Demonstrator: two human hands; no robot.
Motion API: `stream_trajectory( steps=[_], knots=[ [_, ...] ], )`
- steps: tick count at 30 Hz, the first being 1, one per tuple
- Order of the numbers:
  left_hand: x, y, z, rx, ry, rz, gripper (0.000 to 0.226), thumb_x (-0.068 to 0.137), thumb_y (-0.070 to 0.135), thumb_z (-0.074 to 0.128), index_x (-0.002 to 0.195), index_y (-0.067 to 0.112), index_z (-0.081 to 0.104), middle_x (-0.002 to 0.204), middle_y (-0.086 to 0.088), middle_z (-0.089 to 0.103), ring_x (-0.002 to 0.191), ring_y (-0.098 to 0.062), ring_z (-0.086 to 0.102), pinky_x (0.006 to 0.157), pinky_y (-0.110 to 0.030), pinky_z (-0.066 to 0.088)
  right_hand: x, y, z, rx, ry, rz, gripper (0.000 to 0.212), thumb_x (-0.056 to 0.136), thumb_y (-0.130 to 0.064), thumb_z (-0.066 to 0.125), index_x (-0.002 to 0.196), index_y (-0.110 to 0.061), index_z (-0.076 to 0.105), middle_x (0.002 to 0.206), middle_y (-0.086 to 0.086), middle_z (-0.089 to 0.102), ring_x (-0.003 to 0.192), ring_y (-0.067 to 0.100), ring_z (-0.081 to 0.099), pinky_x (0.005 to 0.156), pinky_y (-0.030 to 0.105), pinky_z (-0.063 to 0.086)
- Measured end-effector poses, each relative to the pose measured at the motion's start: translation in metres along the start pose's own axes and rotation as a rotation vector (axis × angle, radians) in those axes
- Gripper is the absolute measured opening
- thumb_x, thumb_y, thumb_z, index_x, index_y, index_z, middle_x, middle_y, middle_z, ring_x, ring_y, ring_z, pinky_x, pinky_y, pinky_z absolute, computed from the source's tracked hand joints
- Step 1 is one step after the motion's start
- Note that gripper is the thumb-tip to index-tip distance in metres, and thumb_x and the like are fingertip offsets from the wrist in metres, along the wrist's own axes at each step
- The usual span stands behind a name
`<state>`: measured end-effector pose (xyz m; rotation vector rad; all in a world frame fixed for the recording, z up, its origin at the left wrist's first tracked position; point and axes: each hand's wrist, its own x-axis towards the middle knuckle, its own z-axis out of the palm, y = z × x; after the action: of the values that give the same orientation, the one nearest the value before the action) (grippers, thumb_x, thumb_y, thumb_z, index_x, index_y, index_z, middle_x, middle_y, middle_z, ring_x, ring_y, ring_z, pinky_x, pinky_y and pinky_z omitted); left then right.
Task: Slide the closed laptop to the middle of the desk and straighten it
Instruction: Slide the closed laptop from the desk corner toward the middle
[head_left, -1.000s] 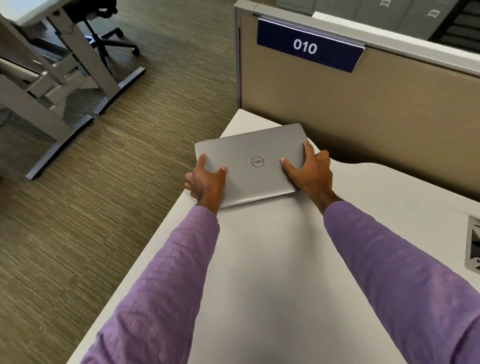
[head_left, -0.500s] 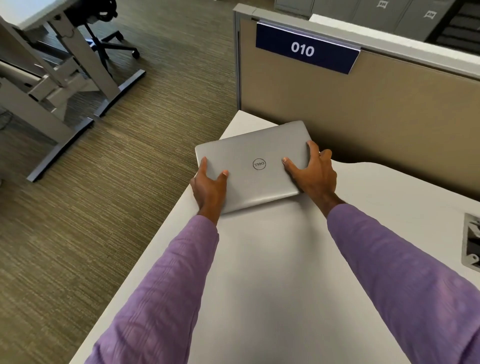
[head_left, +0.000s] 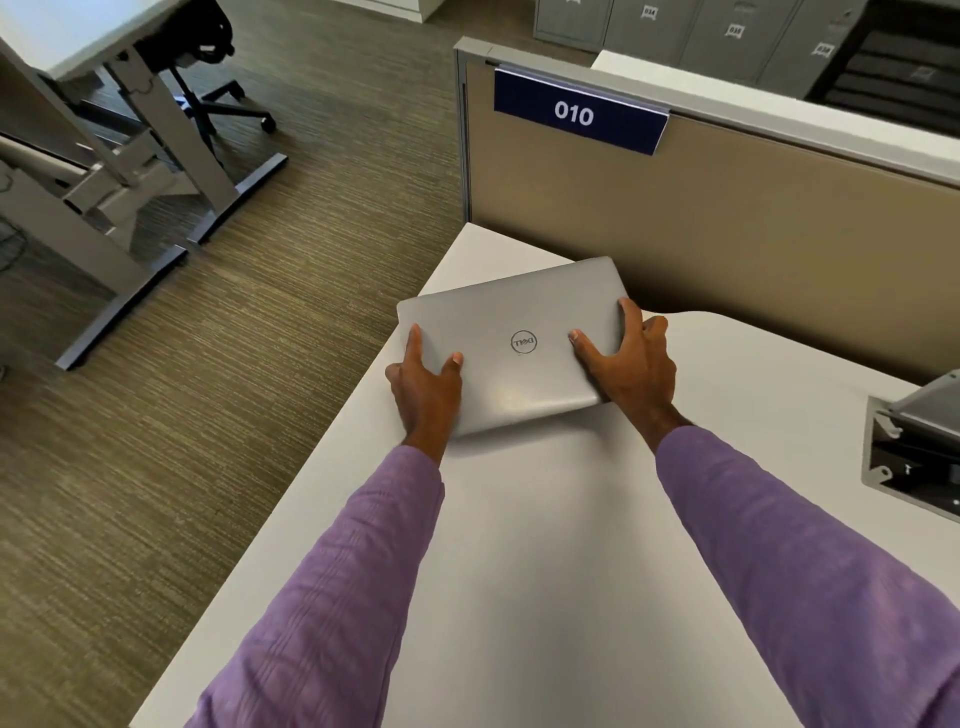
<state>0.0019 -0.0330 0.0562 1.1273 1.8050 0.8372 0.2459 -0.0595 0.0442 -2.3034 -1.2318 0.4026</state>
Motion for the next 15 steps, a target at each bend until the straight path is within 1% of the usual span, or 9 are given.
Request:
stream_trajectory(
  steps=[5,9,15],
  knots=[
    [-0.030,-0.005,-0.007,0.020,-0.015,0.027,0.074,0.092,0.031,0.070,0.156,0.027,0.032,0.132,-0.017,0.045,0.121,-0.031,0.054,0.098,-0.024,0.035,-0.029,0.011,-0.016,0.002,0.010,0.018,0.085,0.077,-0.078,0.059,0.144,-0.032,0.036,0.120,0.004,0.042,0.105,0.031,0.058,0.083,0.039,0.046],
    [-0.054,-0.010,-0.012,0.032,-0.017,0.033,0.075,0.092,0.031,0.070,0.156,0.027,0.032,0.130,-0.017,0.045,0.121,-0.032,0.054,0.103,-0.028,0.039,-0.051,0.021,-0.027,-0.002,0.005,0.034,0.084,0.076,-0.078,0.059,0.144,-0.033,0.035,0.117,0.002,0.040,0.103,0.031,0.058,0.083,0.040,0.047],
    [-0.088,-0.022,-0.016,0.027,-0.020,0.039,0.075,0.093,0.031,0.069,0.157,0.027,0.031,0.129,-0.016,0.046,0.120,-0.032,0.055,0.098,-0.022,0.035,-0.084,0.039,-0.037,-0.005,0.005,0.028,0.087,0.076,-0.081,0.057,0.144,-0.033,0.034,0.119,0.004,0.041,0.103,0.031,0.058,0.084,0.043,0.051]
  ],
)
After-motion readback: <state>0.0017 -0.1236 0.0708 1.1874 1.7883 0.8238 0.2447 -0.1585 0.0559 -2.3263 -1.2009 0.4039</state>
